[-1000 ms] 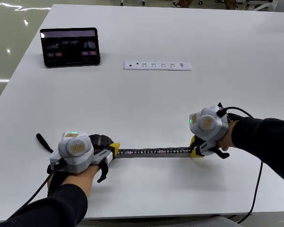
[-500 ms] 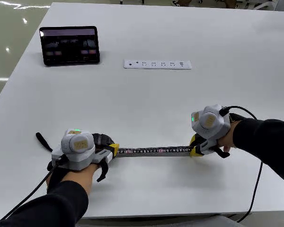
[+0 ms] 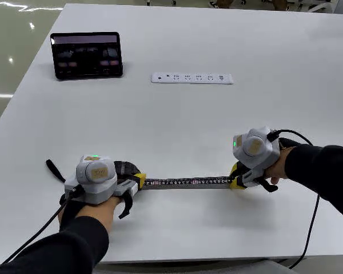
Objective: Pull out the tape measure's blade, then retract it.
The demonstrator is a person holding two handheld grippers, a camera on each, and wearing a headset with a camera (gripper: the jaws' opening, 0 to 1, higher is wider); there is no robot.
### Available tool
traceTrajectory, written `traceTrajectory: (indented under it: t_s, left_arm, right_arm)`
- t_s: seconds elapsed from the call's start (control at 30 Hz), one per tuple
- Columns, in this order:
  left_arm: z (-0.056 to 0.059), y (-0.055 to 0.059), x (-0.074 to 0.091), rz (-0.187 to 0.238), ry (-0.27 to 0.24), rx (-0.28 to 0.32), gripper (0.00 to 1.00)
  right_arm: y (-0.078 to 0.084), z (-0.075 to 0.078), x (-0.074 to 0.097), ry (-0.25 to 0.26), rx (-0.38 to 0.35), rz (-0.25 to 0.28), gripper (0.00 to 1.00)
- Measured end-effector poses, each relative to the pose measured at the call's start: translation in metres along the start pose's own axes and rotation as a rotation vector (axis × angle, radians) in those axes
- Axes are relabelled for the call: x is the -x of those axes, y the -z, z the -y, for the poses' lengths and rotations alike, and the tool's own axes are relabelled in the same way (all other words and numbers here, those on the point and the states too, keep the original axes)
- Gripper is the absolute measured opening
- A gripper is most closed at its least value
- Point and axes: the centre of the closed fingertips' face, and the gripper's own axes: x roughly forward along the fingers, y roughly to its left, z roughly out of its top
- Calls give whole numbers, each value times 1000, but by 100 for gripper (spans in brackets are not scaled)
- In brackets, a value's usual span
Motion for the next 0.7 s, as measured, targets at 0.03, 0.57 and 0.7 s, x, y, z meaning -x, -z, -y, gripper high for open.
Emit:
traceTrajectory:
  t_s: [0.03,0.57,0.7]
  left_arm:
    - [0,0,0,0,0,0,60]
    - [1,0,-1,-8,7,5,60]
    - [1,0,-1,-10,8,6,60]
  right_arm:
    - [-1,0,0,0,-2,0,11]
    - [-14,-1,-6,-3,4,21,11]
    - [-18,-1,-7,-5,-3,29,11]
